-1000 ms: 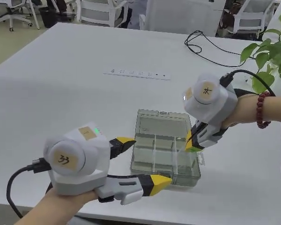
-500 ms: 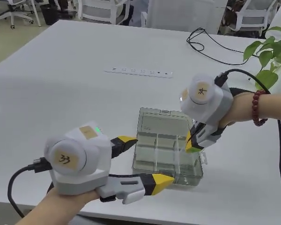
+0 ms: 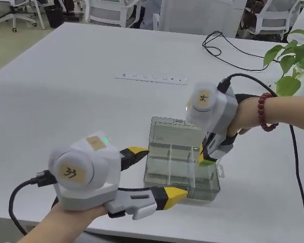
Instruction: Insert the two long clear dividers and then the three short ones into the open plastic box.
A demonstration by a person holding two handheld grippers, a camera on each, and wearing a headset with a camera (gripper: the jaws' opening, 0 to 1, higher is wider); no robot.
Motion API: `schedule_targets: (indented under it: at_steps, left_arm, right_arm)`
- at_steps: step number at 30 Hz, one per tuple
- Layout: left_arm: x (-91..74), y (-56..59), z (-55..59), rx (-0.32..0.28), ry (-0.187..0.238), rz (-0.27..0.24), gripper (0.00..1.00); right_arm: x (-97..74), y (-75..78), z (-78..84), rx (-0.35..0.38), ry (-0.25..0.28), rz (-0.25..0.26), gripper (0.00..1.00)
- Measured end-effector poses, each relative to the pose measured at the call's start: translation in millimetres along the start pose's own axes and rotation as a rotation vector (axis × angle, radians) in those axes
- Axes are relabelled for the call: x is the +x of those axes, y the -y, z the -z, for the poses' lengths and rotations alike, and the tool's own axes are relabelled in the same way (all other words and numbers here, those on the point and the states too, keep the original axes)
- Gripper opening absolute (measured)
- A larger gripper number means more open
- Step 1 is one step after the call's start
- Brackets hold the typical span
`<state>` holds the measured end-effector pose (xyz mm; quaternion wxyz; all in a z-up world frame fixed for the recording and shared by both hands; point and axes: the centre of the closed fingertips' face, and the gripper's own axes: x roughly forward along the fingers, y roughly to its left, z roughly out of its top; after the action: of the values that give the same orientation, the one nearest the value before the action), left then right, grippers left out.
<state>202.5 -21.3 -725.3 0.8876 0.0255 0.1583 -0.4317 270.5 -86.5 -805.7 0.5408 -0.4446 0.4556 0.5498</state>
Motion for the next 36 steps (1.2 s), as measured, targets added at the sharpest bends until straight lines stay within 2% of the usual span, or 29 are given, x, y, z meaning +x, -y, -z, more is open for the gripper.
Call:
schedule_targets:
  at_steps: [4,10,21,32,36]
  left_arm:
    - [0.0,-0.3,0.2,0.003,-0.002,-0.002,0.67]
    - [-0.5,-1.9,0.0,0.005,-0.002,-0.009,0.67]
    - [-0.3,-2.8,1.1,0.003,-0.008,-0.014,0.66]
    - [0.9,-3.9,3.2,0.003,-0.022,-0.019,0.66]
    - [1.7,-4.1,3.7,0.004,-0.027,-0.019,0.66]
  right_arm:
    - [4.3,-0.4,1.0,-0.024,-0.019,-0.004,0.02]
    - [10.1,0.8,2.6,-0.024,-0.032,-0.002,0.02]
    - [27.1,1.3,6.4,0.02,-0.03,-0.017,0.02]
    - [30.8,1.1,8.1,0.029,-0.03,-0.036,0.02]
    - [31.2,1.6,8.1,0.04,-0.025,-0.024,0.03]
